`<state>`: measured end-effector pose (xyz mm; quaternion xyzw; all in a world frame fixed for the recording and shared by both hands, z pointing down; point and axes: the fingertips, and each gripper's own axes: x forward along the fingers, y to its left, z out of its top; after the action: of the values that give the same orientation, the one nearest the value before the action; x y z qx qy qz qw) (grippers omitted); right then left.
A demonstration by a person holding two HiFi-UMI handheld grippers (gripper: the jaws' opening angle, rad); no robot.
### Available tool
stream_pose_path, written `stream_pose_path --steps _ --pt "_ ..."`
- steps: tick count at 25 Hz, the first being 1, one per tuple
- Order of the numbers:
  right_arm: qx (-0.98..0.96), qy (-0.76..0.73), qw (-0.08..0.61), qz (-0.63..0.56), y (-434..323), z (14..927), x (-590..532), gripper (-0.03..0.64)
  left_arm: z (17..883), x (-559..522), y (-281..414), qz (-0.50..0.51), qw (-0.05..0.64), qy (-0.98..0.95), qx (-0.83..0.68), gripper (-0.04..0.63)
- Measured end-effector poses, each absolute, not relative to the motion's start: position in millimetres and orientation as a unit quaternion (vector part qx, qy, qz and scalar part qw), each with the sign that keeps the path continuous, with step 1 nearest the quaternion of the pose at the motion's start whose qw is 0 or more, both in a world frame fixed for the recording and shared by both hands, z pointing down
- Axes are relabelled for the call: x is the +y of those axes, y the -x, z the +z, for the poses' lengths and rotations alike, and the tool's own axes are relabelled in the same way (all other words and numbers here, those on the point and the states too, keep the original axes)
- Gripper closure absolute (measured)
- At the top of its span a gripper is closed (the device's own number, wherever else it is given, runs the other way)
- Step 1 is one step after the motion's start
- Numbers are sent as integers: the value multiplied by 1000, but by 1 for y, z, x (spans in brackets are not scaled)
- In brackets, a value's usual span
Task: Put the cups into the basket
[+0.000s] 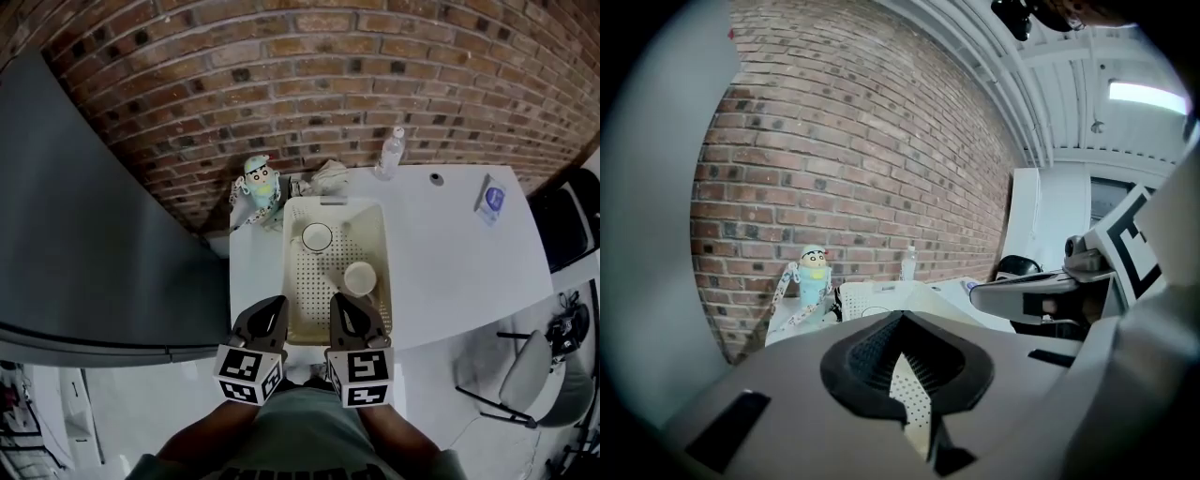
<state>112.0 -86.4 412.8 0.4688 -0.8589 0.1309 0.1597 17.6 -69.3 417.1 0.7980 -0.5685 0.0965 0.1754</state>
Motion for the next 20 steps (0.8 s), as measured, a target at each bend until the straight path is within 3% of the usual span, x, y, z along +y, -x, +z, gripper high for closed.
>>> stream_pose_path --steps 20 --pt "-845 -500 141 125 -100 396 -15 604 392 -2 -9 94 144 -832 -528 589"
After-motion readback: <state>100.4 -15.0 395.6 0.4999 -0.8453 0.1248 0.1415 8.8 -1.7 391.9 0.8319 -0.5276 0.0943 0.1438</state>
